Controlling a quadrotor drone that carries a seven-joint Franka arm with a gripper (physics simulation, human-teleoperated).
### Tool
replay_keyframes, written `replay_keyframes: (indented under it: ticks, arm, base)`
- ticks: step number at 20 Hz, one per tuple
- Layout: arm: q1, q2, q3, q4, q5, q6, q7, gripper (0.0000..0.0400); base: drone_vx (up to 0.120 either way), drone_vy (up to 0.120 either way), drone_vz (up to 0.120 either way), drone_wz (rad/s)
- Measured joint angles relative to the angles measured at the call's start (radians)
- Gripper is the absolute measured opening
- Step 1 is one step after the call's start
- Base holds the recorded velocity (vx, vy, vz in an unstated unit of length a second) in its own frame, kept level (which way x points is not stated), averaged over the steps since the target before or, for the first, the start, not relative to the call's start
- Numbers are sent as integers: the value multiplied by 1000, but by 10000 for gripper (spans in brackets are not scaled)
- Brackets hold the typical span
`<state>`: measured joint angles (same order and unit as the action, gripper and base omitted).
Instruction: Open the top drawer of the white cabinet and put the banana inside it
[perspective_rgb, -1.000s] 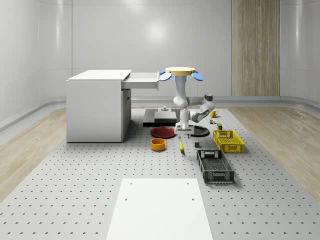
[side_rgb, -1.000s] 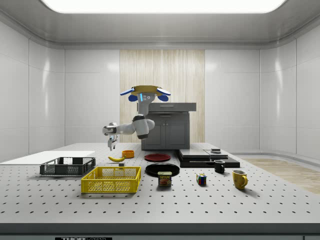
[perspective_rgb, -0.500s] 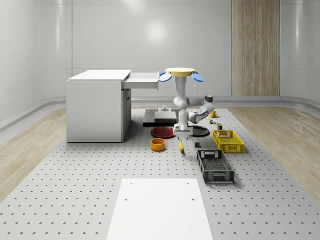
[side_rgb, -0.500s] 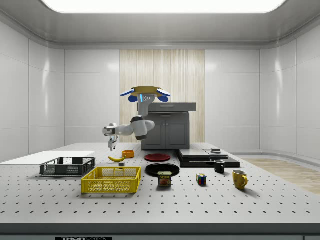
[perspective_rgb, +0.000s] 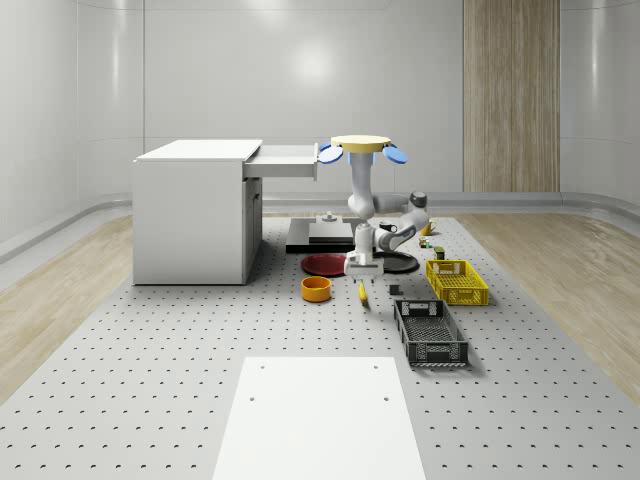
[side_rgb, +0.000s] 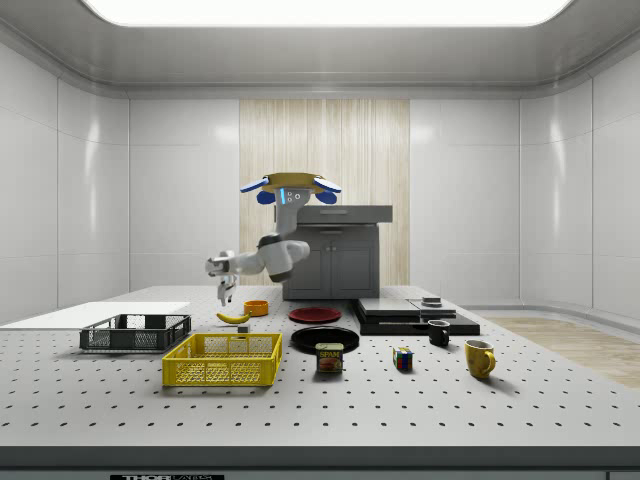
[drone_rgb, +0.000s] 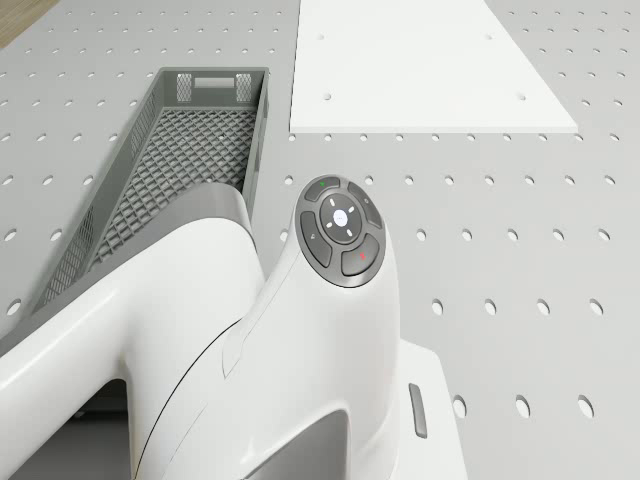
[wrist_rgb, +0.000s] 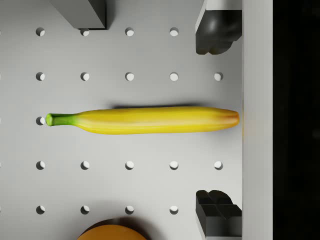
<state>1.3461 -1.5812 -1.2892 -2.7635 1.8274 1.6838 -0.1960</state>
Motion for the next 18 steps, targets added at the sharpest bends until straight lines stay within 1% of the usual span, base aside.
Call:
replay_keyframes:
  ticks: [5, 11, 18]
  arm:
    - [16, 6, 46, 14, 44, 15, -8, 400]
    - [7, 9, 86, 6, 84, 23, -11, 400]
    - [14, 22, 149, 24, 146, 40, -11, 400]
  base:
    - [0, 0, 0, 0]
    - [0, 0, 0, 0]
    - [0, 0, 0, 0]
